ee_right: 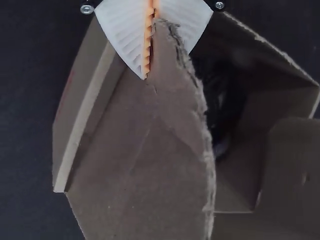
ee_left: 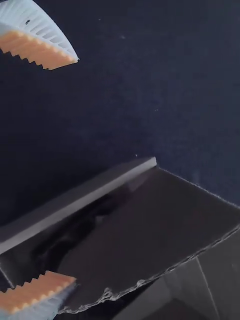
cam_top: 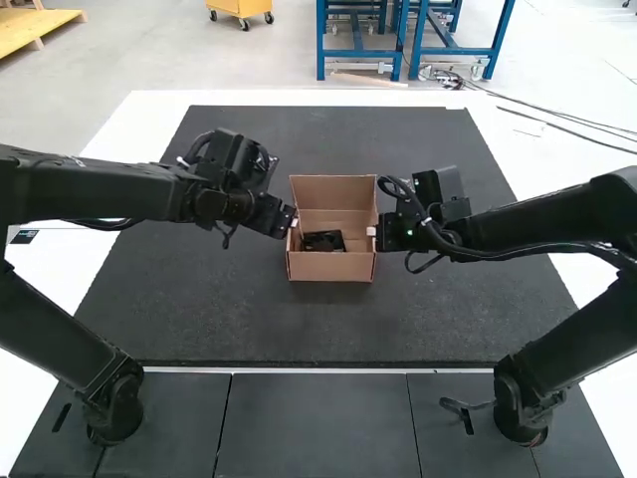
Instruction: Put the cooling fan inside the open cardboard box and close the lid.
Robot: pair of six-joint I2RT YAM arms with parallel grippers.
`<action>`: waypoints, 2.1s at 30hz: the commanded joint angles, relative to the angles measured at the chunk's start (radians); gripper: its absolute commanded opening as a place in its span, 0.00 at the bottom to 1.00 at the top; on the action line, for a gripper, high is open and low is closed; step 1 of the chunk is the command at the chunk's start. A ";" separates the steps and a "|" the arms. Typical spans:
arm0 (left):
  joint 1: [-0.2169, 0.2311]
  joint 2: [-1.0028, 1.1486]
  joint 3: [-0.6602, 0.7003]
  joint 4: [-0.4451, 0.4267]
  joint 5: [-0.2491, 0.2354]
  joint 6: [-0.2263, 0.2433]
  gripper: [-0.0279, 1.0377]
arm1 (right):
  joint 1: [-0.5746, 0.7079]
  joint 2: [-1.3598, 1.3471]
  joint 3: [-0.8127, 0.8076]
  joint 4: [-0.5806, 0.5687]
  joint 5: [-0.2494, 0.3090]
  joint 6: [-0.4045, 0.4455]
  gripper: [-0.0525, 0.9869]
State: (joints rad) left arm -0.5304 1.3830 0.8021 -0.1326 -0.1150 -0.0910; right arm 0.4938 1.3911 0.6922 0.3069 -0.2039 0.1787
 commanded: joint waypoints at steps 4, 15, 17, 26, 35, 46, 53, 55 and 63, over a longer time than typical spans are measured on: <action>-0.006 -0.053 0.003 -0.022 0.015 0.005 0.93 | 0.012 -0.017 0.009 -0.003 0.034 -0.019 0.31; -0.003 -0.082 -0.004 -0.064 0.015 0.007 0.93 | 0.005 -0.023 0.026 -0.069 0.043 -0.041 0.54; 0.000 -0.091 -0.011 -0.081 0.015 0.011 0.93 | -0.001 -0.023 0.035 -0.103 0.043 -0.047 0.67; 0.010 -0.151 -0.067 -0.130 -0.014 0.028 0.93 | -0.004 -0.067 0.136 -0.290 0.008 -0.104 0.92; 0.112 -0.174 -0.044 -0.162 -0.058 0.063 0.93 | -0.015 -0.168 0.244 -0.460 0.001 -0.154 0.92; 0.199 -0.105 0.052 -0.088 -0.075 0.088 0.93 | -0.012 -0.265 0.333 -0.632 0.001 -0.194 0.92; 0.194 -0.018 0.181 -0.081 -0.072 0.085 0.93 | -0.011 -0.274 0.411 -0.738 0.004 -0.239 0.92; 0.194 0.011 0.226 -0.081 -0.072 0.085 0.93 | -0.011 -0.276 0.426 -0.759 0.004 -0.269 0.92; 0.191 0.129 0.371 -0.075 -0.072 0.082 0.93 | -0.009 -0.276 0.432 -0.782 0.004 -0.280 0.92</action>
State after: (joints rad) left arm -0.3378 1.4902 1.1152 -0.2161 -0.1806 -0.0151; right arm 0.4862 1.1393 1.1049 -0.4751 -0.1947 -0.0830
